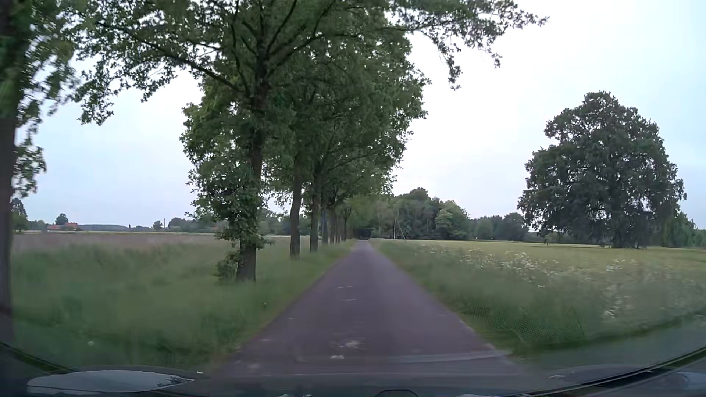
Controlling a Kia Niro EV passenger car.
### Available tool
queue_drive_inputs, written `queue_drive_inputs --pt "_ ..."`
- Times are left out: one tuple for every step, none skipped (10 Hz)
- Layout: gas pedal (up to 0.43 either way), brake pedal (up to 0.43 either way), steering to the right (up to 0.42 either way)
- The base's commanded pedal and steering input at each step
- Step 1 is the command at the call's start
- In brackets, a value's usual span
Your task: Follow the waypoints while adhering to traffic rules and regulations
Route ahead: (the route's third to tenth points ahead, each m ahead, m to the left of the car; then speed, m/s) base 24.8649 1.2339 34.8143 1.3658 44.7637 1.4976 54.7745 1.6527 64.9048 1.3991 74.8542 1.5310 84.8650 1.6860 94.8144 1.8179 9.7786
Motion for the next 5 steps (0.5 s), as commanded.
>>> queue_drive_inputs --pt "0.209 0.0 0.004" --pt "0.209 0.0 0.004" --pt "0.209 0.0 0.003" --pt "0.209 0.0 0.003" --pt "0.209 0.0 0.002"
